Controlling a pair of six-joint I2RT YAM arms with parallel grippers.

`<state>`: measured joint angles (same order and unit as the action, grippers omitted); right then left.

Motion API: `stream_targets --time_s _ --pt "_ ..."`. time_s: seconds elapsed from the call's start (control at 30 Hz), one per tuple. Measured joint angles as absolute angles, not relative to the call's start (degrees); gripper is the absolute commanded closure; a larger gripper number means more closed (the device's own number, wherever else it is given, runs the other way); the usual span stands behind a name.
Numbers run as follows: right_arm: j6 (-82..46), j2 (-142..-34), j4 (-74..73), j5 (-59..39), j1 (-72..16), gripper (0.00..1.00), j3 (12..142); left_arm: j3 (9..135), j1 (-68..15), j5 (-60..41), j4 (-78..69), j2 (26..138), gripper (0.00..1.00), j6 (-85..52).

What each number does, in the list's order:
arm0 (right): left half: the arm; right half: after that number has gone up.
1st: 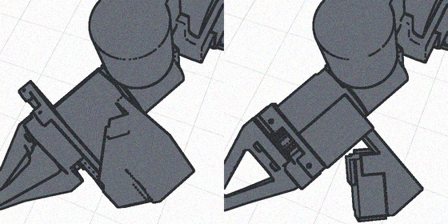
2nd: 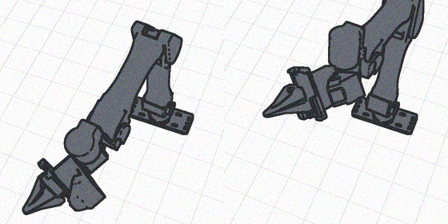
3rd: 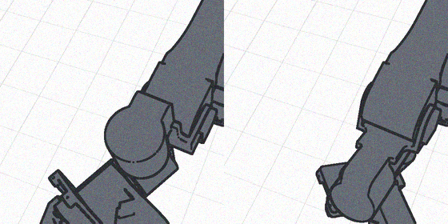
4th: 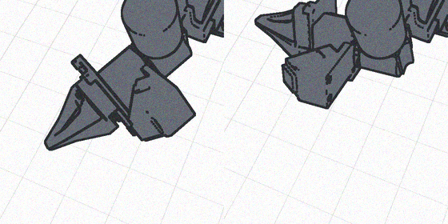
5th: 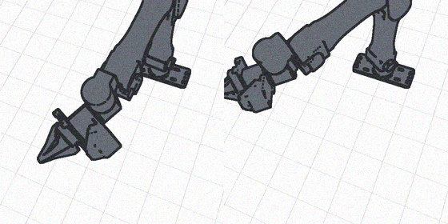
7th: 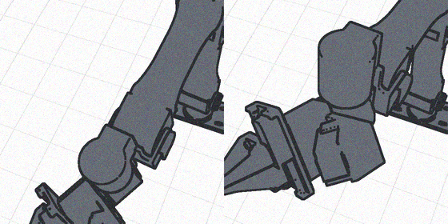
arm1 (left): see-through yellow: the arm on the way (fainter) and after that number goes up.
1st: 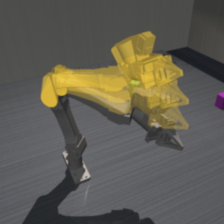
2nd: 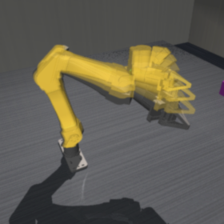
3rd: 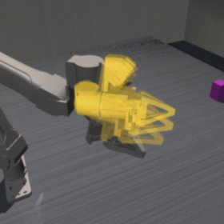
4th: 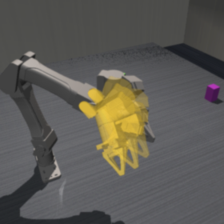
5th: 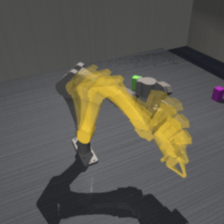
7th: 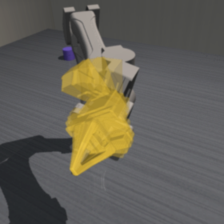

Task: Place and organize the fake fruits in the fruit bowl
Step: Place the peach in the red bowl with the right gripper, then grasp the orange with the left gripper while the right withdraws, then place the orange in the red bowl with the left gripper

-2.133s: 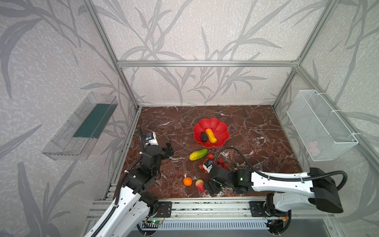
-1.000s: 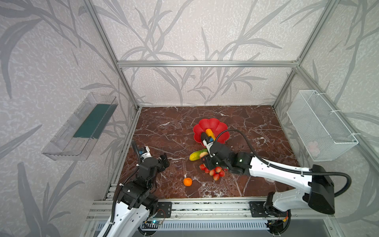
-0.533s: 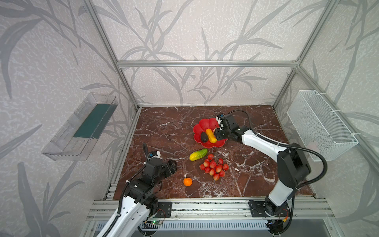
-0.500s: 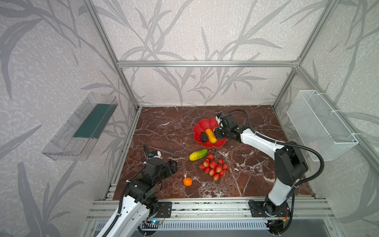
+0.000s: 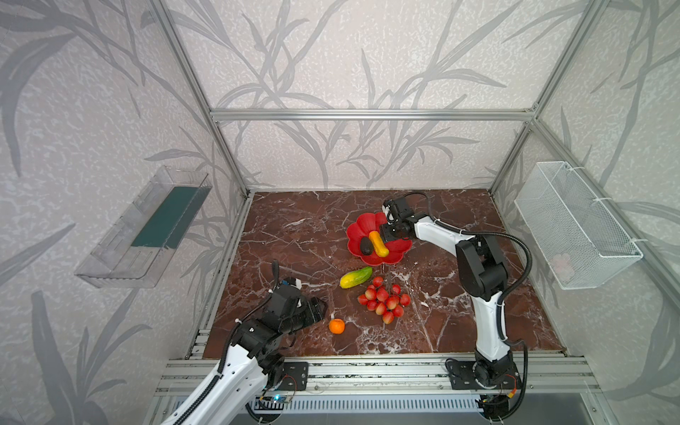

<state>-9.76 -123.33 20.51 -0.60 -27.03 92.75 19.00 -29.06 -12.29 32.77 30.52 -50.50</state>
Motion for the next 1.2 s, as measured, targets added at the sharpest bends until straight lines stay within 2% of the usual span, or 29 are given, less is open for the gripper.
stream_targets --time_s 0.2,0.37,0.53,0.7,0.77,0.93,1.0,1.2 --pt "-10.0 -119.8 21.9 -0.5 -26.9 0.14 92.4 18.2 -33.0 -13.0 32.1 32.3 0.23 -52.2" --pt "-12.4 -103.3 16.1 -1.5 -26.9 0.04 78.3 18.2 -35.9 -13.1 32.0 33.8 0.23 -52.6" --pt "-15.6 -85.7 10.1 -2.2 -26.9 0.02 63.7 17.7 -38.3 -13.1 28.8 36.7 0.22 -53.0" --pt "-18.1 -77.2 9.1 -1.9 -26.9 0.02 53.7 17.6 -41.3 -12.9 24.6 43.0 0.22 -53.2" --pt "-18.5 -75.7 9.7 -1.4 -26.9 0.02 51.4 17.6 -42.8 -12.7 23.4 45.5 0.26 -53.4" --pt "-19.4 -73.0 10.9 -0.4 -26.9 0.02 48.6 17.6 -45.8 -11.6 20.5 49.3 0.49 -54.5" --pt "-19.9 -72.0 11.0 -0.2 -26.9 0.02 47.9 17.6 -46.3 -11.3 19.6 49.6 0.55 -54.9" --pt "-20.8 -70.3 11.0 0.2 -26.9 0.02 46.5 19.0 -46.5 -9.2 19.6 47.6 0.56 -54.3"
